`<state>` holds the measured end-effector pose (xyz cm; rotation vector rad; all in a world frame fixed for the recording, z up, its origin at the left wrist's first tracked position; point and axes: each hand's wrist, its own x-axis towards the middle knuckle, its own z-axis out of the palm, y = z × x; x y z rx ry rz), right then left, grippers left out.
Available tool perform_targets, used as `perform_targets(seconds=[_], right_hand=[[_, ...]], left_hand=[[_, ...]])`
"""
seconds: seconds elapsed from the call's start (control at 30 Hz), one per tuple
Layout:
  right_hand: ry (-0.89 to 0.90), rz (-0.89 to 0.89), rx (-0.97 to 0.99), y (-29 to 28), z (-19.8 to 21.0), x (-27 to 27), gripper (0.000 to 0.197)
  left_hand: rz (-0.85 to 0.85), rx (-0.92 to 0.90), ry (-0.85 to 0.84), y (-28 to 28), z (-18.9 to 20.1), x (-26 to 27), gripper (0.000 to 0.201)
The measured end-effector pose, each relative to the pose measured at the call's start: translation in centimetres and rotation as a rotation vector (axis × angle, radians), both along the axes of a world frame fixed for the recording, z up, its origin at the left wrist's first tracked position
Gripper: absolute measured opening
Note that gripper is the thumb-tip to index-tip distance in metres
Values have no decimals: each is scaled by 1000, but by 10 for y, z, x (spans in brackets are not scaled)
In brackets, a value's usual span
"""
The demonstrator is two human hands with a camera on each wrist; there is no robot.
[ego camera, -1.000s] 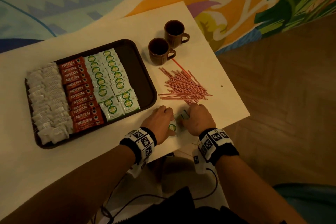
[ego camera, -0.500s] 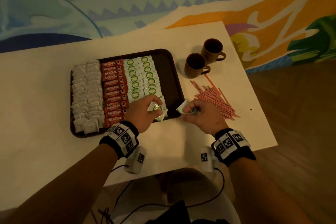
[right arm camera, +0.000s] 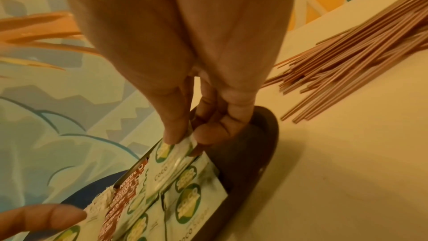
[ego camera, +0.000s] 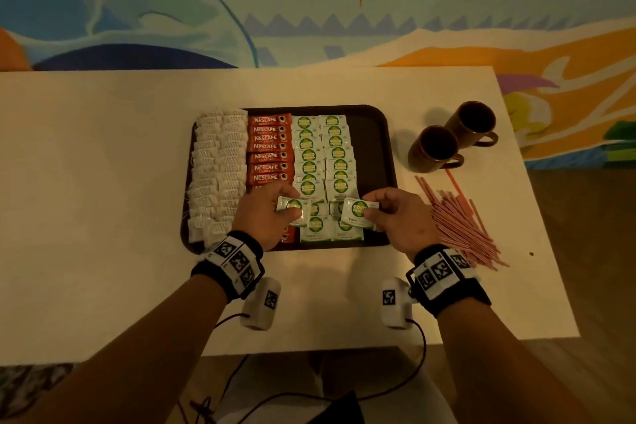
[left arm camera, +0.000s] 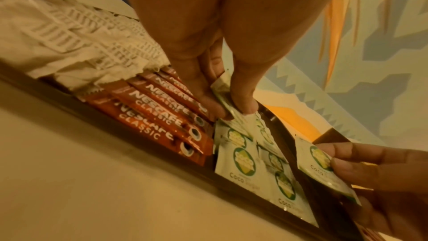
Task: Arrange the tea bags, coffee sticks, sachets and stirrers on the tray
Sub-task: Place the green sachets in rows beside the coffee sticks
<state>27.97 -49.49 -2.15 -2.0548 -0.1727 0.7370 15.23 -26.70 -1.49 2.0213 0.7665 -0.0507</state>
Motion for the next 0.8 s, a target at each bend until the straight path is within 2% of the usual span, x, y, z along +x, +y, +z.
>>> perform_targets(seconds=[0.23,0.6,0.8], right_hand=[[-27,-7,-123,30,-12,10,17],[-67,2,-204,33,-17,13,14],[-97,-11,-256,35,-16,10,25]], left_hand=[[-28,-9,3,-5,-9,17,23],[-47,59,-35,-17,-17,28,19],[-58,135,-14,-22,-16,32,22]])
